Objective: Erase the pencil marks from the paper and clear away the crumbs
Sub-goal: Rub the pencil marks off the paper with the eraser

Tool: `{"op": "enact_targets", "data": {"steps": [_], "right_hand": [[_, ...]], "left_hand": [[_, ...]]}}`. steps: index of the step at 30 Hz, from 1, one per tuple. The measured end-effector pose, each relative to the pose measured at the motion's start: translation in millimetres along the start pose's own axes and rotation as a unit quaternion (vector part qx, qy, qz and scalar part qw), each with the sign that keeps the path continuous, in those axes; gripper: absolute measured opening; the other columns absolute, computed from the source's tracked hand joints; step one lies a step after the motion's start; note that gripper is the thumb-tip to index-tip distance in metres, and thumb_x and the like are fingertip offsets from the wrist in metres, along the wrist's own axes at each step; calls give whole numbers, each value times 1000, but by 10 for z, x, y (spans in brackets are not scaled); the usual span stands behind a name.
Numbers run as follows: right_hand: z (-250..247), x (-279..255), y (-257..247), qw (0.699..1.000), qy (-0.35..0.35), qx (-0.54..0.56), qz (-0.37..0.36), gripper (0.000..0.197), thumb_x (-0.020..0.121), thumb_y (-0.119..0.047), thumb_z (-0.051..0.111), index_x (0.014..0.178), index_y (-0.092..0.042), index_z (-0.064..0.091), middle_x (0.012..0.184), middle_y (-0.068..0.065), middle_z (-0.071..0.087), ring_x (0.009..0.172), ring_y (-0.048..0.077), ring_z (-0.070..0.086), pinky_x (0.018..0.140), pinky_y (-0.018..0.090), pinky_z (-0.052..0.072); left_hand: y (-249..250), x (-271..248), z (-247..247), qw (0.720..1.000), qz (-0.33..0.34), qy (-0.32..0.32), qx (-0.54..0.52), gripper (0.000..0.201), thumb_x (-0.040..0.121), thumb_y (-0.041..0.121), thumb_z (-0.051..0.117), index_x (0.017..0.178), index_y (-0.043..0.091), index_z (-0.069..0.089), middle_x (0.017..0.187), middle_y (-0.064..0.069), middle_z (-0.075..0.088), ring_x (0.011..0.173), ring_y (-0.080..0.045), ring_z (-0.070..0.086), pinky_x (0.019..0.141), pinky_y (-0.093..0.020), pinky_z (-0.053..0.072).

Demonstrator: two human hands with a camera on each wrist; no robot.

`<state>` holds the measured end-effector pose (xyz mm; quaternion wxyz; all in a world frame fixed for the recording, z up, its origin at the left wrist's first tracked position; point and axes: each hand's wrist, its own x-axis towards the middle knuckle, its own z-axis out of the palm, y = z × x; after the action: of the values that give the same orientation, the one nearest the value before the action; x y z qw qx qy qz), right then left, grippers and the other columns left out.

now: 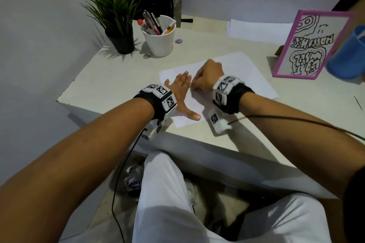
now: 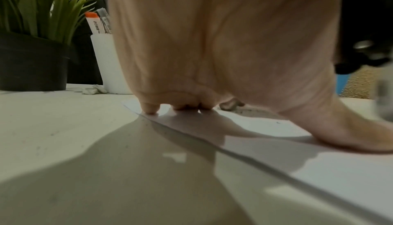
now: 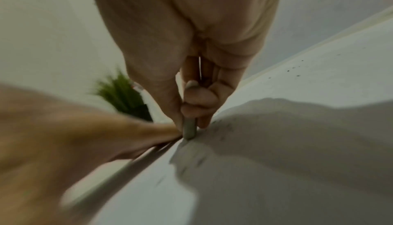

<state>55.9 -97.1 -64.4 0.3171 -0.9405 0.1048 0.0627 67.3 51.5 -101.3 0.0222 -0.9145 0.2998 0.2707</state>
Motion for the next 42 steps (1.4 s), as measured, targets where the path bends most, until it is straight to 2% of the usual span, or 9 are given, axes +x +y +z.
{"op": "enact_targets", "data": {"steps": [4,10,16,22,28,33,35,39,42], "right_hand": [[91,-293,99,997,-75,0,-19,15,64,-20,88,76,-13,82,71,0,75,72,8,70,69,23,57],[-53,121,-66,999,25,20,12,20,65,-19,85,81,-7,81,80,9,77,79,19,73,72,32,63],[-2,-409,190,993,-109,-30,-32,13,66,-24,87,75,-16,82,68,-5,74,67,0,67,62,14,48],[-192,131,34,1000,19,8,1,19,64,-17,88,81,-9,82,78,8,77,78,17,73,70,27,59],[-47,-364,281,993,-104,-26,-43,11,66,-22,88,74,-17,82,65,-7,73,62,-4,64,55,5,44],[-194,44,74,1000,-1,5,-17,17,66,-16,88,81,-10,83,80,7,78,81,15,72,73,25,59],[-145,21,59,1000,-2,-3,-27,14,68,-14,85,80,-10,82,79,8,77,81,17,72,76,29,61],[-72,-409,238,993,-93,-30,-59,8,67,-19,84,75,-17,82,72,-3,76,72,4,69,70,17,55],[-181,-586,507,999,-15,-14,-42,8,71,-17,81,78,-16,82,78,0,77,75,8,67,72,13,50]], "left_hand": [[-11,11,44,1000,3,11,-9,151,50,95,51,148,14,-28,156,-3,-34,146,-22,-25,118,-54,-5],[-16,25,-14,1000,-7,-4,9,152,47,97,49,147,16,-31,155,-3,-35,146,-23,-25,117,-58,-3],[-5,20,34,1000,-9,20,2,150,50,95,51,149,14,-27,157,-2,-32,147,-22,-22,118,-53,-5],[-10,31,30,1000,-13,24,-4,153,44,98,50,149,17,-27,157,-1,-33,147,-22,-23,117,-54,-5],[-20,29,34,1000,-2,19,-3,151,48,95,53,149,16,-28,157,0,-32,146,-20,-24,118,-53,-5],[-26,58,30,1000,-6,11,4,155,42,98,50,148,18,-29,156,0,-33,146,-22,-24,116,-54,-6],[-27,48,28,1000,-3,12,4,154,42,98,50,148,18,-29,156,0,-34,146,-21,-25,116,-54,-7],[-22,47,36,1000,-3,31,-5,156,37,101,44,150,18,-26,157,1,-31,147,-19,-22,118,-53,-5],[8,-32,59,999,-23,42,0,154,39,100,44,152,16,-20,160,0,-25,149,-19,-15,119,-54,4]]}}
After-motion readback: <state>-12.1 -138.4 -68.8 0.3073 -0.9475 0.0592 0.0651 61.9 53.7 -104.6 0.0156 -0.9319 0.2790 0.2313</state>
